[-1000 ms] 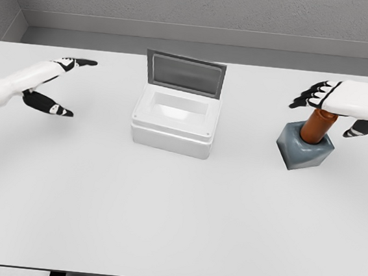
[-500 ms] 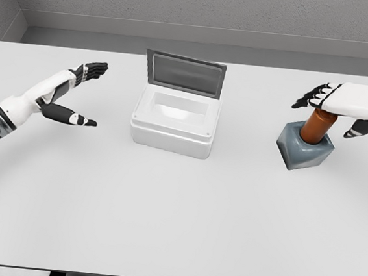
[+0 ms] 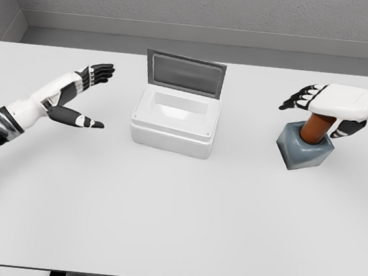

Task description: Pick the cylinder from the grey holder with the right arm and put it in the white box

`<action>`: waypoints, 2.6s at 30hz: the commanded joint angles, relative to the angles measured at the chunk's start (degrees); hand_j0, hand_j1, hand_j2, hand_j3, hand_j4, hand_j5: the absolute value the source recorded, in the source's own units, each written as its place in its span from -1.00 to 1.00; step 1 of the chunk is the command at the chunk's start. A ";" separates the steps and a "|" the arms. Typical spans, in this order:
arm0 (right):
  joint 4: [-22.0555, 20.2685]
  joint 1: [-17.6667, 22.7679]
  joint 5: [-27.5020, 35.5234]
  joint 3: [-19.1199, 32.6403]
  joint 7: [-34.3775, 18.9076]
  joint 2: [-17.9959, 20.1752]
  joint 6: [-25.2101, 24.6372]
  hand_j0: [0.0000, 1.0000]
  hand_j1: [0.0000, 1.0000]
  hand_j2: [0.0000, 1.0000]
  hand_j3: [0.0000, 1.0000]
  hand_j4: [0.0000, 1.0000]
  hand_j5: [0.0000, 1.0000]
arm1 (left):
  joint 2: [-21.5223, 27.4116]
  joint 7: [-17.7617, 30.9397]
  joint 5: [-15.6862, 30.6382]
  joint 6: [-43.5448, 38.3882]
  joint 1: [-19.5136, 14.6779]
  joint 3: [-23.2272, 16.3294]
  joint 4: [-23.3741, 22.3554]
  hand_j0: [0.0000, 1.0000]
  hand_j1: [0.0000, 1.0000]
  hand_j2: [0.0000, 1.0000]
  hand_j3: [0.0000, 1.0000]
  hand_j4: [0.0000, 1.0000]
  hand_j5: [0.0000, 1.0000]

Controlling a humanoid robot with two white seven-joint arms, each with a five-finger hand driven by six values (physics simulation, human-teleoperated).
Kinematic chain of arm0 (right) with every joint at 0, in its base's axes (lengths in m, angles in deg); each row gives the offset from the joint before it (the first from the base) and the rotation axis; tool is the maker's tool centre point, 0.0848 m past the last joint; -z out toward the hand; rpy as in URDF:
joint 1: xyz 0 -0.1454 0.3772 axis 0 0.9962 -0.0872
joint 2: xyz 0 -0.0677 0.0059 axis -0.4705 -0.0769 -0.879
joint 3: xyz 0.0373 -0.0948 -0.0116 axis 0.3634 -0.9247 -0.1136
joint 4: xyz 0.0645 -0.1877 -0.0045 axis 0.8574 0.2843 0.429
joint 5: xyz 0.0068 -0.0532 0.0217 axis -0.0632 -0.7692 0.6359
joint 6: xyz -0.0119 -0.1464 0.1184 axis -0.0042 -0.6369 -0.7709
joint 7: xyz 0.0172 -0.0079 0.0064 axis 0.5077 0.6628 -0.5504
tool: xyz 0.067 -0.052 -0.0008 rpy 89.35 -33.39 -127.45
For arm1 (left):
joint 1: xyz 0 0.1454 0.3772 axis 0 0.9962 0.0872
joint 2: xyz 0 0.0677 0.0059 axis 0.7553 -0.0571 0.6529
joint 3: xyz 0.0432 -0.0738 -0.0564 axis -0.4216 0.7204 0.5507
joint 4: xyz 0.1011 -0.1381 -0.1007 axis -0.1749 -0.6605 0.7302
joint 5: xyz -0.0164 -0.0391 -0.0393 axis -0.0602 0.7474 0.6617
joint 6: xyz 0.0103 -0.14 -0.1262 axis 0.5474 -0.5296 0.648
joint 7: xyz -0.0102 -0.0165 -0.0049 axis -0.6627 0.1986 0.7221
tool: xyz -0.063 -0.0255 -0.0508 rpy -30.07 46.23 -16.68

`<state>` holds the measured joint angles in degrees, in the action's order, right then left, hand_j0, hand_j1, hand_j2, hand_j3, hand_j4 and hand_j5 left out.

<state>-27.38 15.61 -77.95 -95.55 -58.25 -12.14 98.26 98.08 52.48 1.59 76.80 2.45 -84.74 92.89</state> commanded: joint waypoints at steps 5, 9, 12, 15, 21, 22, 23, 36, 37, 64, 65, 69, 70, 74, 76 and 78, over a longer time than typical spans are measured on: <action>-0.28 0.09 0.26 0.00 0.02 -0.10 -0.15 1.00 1.00 1.00 1.00 1.00 1.00 | -0.04 0.31 4.28 -0.03 0.00 0.04 0.14 1.00 1.00 1.00 1.00 1.00 1.00; -0.28 0.00 0.35 0.00 0.02 -0.19 -0.15 0.32 0.32 0.32 0.32 0.32 0.32 | -0.30 0.66 4.37 -0.03 0.00 -0.05 0.14 1.00 1.00 1.00 1.00 1.00 1.00; -0.28 0.00 0.35 0.00 0.02 -0.10 -0.15 -0.09 -0.09 -0.09 -0.09 -0.09 -0.09 | -0.30 1.10 4.28 -0.03 -0.26 -0.05 0.14 0.99 0.99 0.99 0.99 0.99 0.99; -0.28 0.09 0.44 0.00 0.02 -0.10 -0.15 -0.41 -0.41 -0.41 -0.41 -0.41 -0.41 | -0.30 1.10 4.20 -0.03 -0.26 -0.05 0.14 0.98 0.98 0.98 0.98 0.98 0.98; -0.19 0.00 0.70 0.35 0.02 0.77 -0.15 -0.76 -0.76 -0.76 -0.76 -0.76 -0.76 | -0.30 1.10 4.11 -0.03 -0.26 -0.05 0.14 0.99 0.99 0.99 0.99 0.99 0.99; -0.19 0.00 0.70 0.35 0.02 0.77 -0.15 -0.76 -0.76 -0.76 -0.76 -0.76 -0.76 | -0.30 1.10 4.11 -0.03 -0.26 -0.05 0.14 0.99 0.99 0.99 0.99 0.99 0.99; -0.19 0.00 0.70 0.61 0.02 1.12 -0.15 -0.76 -0.76 -0.76 -0.76 -0.76 -0.76 | -0.30 1.10 4.11 -0.03 -0.26 -0.05 0.14 0.99 0.99 0.99 0.99 0.99 0.99; -2.04 -3.60 0.96 3.42 0.02 -6.34 -0.15 -0.74 -0.74 -0.74 -0.74 -0.74 -0.74 | 0.14 1.10 4.20 -0.03 -0.26 0.04 0.14 0.99 0.99 0.99 0.99 0.99 0.99; -2.57 -3.95 0.96 3.34 0.02 -6.87 -0.15 -0.74 -0.74 -0.74 -0.74 -0.74 -0.74 | 0.14 1.10 4.20 -0.03 -0.26 0.04 0.06 0.99 0.99 0.99 0.99 0.99 0.99; -3.89 -7.73 -1.41 -3.43 0.02 -18.74 -0.15 -0.62 -0.62 -0.62 -0.62 -0.62 -0.62 | 0.31 1.10 4.20 -0.03 -0.26 0.04 0.06 0.99 0.99 0.99 0.99 0.99 0.99; -3.62 -7.73 -1.41 -3.43 0.02 -18.74 -0.15 -0.62 -0.62 -0.62 -0.62 -0.62 -0.62 | 0.22 1.10 4.20 -0.03 -0.26 0.04 0.14 0.99 0.99 0.99 0.99 0.99 0.99; -3.53 -7.82 -1.85 -3.34 0.02 -18.91 -0.15 -0.60 -0.60 -0.60 -0.60 -0.60 -0.60 | 0.22 1.10 4.20 -0.03 -0.26 0.04 0.14 0.99 0.99 0.99 0.99 0.99 0.99; -2.74 -8.17 -2.20 -3.43 0.02 -19.44 -0.15 -0.60 -0.60 -0.60 -0.60 -0.60 -0.60 | 0.14 1.10 4.20 -0.03 -0.17 0.04 0.14 0.99 0.99 0.99 0.99 0.99 0.99; -1.34 -8.17 -2.46 -3.61 0.02 -20.32 -0.15 -0.60 -0.60 -0.60 -0.60 -0.60 -0.60 | 0.13 1.10 4.20 -0.03 -0.17 0.04 0.14 0.99 0.99 0.99 0.99 0.99 0.99; -1.07 -8.17 -2.64 -3.87 0.02 -20.58 -0.15 -0.59 -0.59 -0.59 -0.59 -0.59 -0.59 | 0.14 1.10 4.20 -0.03 -0.17 0.04 0.14 0.99 0.99 0.99 0.99 0.99 0.99; -0.37 -8.17 -2.64 -3.96 0.02 -21.02 -0.15 -0.59 -0.59 -0.59 -0.59 -0.59 -0.59 | 0.14 1.19 4.20 -0.03 -0.17 0.04 0.15 0.99 0.99 0.99 0.99 0.99 0.99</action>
<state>-28.30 7.44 -80.89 -99.50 -58.25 -32.81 98.25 98.19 53.65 5.50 76.79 2.28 -84.78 93.04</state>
